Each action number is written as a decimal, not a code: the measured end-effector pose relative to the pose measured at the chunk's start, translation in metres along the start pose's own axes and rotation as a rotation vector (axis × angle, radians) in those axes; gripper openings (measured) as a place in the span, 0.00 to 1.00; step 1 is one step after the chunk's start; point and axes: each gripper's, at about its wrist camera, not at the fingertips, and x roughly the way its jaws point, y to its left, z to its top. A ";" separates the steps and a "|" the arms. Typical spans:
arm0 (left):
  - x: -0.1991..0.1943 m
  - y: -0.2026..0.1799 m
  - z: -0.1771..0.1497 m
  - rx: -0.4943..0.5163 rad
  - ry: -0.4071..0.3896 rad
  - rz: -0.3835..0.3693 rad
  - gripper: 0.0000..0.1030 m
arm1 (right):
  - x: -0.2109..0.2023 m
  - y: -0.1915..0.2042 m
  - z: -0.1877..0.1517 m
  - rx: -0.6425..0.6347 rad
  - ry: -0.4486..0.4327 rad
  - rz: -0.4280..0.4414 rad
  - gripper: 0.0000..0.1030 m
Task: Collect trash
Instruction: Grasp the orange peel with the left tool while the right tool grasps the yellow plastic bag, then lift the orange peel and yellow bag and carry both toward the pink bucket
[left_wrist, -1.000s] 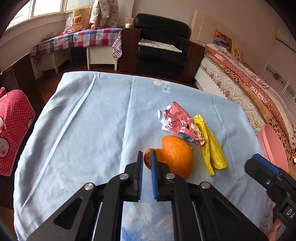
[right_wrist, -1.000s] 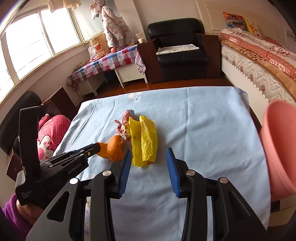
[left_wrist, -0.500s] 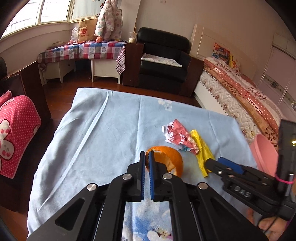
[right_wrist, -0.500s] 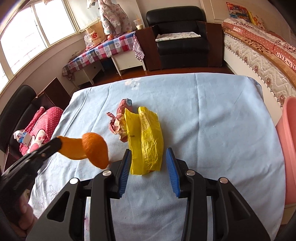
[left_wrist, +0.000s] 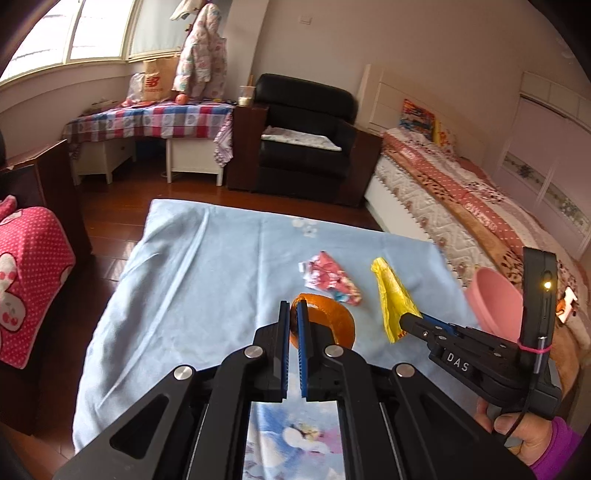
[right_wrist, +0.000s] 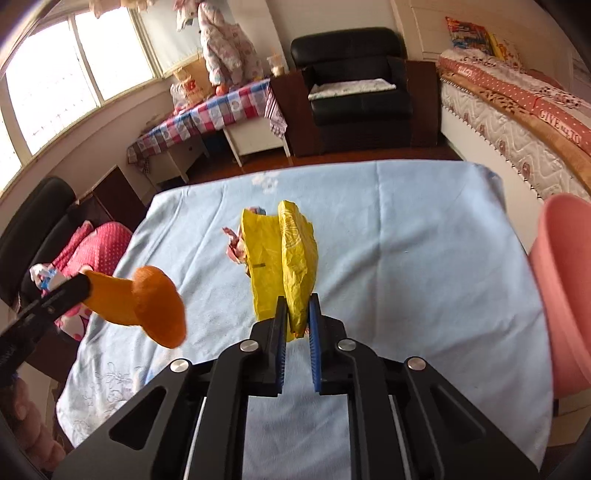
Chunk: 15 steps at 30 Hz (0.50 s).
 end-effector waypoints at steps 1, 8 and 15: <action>-0.001 -0.006 -0.001 0.020 -0.004 -0.011 0.03 | -0.009 0.000 0.000 0.006 -0.018 0.004 0.11; 0.016 -0.040 -0.017 0.069 0.063 -0.059 0.03 | -0.054 0.012 -0.014 -0.031 -0.055 0.071 0.11; 0.007 -0.062 -0.023 0.119 0.049 -0.104 0.03 | -0.036 0.030 -0.034 -0.093 0.000 0.080 0.11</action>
